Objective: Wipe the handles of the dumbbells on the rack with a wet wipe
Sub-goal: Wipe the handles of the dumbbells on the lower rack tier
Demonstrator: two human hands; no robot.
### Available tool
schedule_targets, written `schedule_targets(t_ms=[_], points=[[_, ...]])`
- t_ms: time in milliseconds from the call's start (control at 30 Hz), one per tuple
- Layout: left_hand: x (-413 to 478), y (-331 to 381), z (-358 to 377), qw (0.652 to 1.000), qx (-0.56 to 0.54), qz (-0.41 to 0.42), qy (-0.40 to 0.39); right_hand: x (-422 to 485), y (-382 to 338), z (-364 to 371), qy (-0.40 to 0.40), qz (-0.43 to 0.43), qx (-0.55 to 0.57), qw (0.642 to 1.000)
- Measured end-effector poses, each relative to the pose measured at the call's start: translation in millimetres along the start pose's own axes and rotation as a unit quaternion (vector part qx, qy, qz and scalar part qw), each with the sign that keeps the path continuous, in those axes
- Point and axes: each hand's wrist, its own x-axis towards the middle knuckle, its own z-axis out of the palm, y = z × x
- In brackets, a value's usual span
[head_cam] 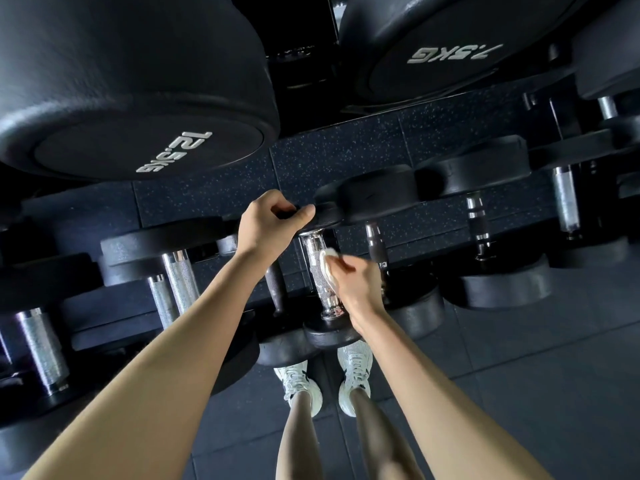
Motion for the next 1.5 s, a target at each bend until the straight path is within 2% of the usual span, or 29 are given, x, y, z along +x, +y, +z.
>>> schedule_targets(t_ms=[133, 267, 367, 500, 667, 800, 833, 867, 933, 967, 1033, 1133, 1233, 1367, 1500], points=[[1.2, 3.0, 0.8, 1.0, -0.002, -0.014, 0.003, 20.4, -28.1, 4.9, -0.019, 0.015, 0.038, 0.999], [1.6, 3.6, -0.3, 1.0, 0.0, -0.009, 0.004, 15.3, -15.0, 3.8, -0.039, -0.047, -0.039, 0.997], [2.5, 4.9, -1.9, 1.0, 0.0, 0.005, -0.012, 11.2, -4.0, -7.3, -0.052, -0.1, -0.139, 0.984], [-0.8, 5.7, -1.6, 1.0, 0.004, 0.021, -0.015, 1.3, 10.0, -20.1, -0.087, -0.09, -0.22, 0.968], [-4.3, 6.5, -0.3, 1.0, 0.001, 0.024, -0.006, -11.9, 19.9, -33.4, -0.153, -0.07, -0.334, 0.927], [-4.4, 11.9, -1.5, 0.999, 0.031, 0.024, -0.012, -16.5, 7.9, -25.9, -0.135, -0.072, -0.447, 0.881], [-3.9, 14.5, -2.4, 0.998, 0.06, 0.03, -0.016, -18.2, 7.1, -25.0, -0.117, -0.071, -0.453, 0.881], [-3.3, 17.4, -3.2, 0.995, 0.092, 0.042, -0.018, -17.6, 9.0, -25.6, -0.106, -0.053, -0.417, 0.901], [-1.2, 22.0, -4.4, 0.985, 0.152, 0.082, -0.027, -13.8, 8.2, -28.0, -0.113, 0.02, -0.204, 0.972], [-0.6, 23.3, -4.2, 0.976, 0.185, 0.103, -0.041, -11.3, 3.2, -28.4, -0.136, 0.06, -0.114, 0.982], [-0.3, 24.4, -1.6, 0.957, 0.248, 0.121, -0.086, 0.0, 2.8, -26.6, -0.192, 0.115, -0.042, 0.974], [-2.6, 26.6, 2.7, 0.952, 0.259, 0.114, -0.113, 11.7, 1.5, -25.3, -0.225, 0.139, -0.017, 0.964], [-5.0, 23.6, -1.3, 0.952, 0.241, 0.123, -0.141, 8.8, 4.3, -26.4, -0.216, 0.132, 0.006, 0.968], [-7.9, 9.3, -20.2, 0.97, 0.147, 0.093, -0.169, -0.4, 17.1, -15.1, -0.092, 0.097, -0.048, 0.99], [-16.8, -0.9, -26.0, 0.974, 0.134, 0.092, -0.16, -18.2, 22.0, 0.8, -0.008, 0.026, -0.155, 0.987]])
